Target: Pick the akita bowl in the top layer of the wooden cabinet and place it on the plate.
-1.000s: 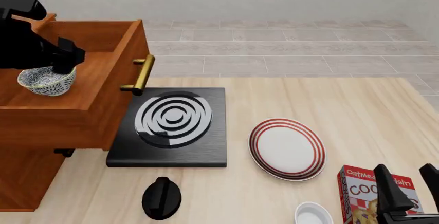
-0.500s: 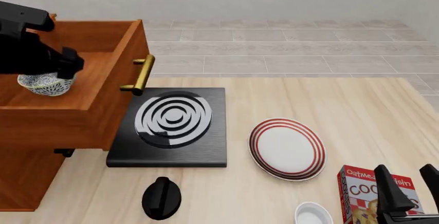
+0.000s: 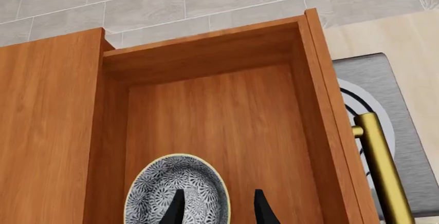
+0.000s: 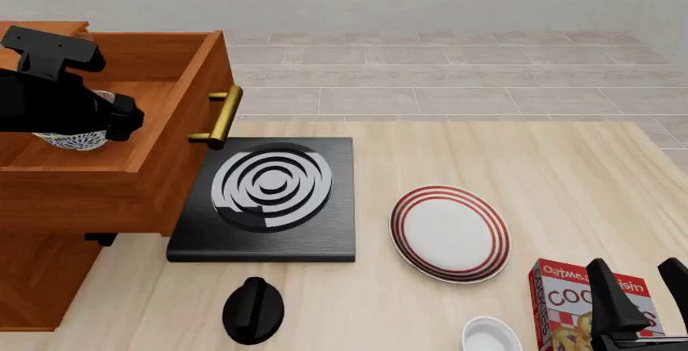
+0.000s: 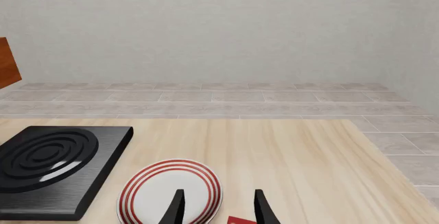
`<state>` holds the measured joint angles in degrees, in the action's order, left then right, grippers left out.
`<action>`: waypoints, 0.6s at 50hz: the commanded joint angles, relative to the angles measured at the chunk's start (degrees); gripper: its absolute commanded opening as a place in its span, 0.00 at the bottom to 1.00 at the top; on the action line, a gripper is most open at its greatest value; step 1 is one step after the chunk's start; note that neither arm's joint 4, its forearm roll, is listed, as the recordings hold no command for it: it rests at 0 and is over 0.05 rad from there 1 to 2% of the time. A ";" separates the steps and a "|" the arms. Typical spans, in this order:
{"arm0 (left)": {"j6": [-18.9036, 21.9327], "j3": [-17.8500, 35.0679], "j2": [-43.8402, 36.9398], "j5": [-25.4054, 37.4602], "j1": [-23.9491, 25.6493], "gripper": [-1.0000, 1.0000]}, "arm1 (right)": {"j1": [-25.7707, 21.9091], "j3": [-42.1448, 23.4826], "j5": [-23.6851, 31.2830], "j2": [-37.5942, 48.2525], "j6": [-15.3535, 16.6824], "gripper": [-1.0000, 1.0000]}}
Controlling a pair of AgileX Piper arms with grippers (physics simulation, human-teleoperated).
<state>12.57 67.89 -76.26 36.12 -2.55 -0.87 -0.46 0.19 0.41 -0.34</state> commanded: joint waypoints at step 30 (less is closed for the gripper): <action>-1.59 -5.38 -0.60 -2.96 1.72 1.00 | -0.05 -0.06 0.25 -0.20 0.00 1.00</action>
<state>12.48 63.49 -76.22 33.22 -2.21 -0.91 -0.52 0.43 0.21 -0.34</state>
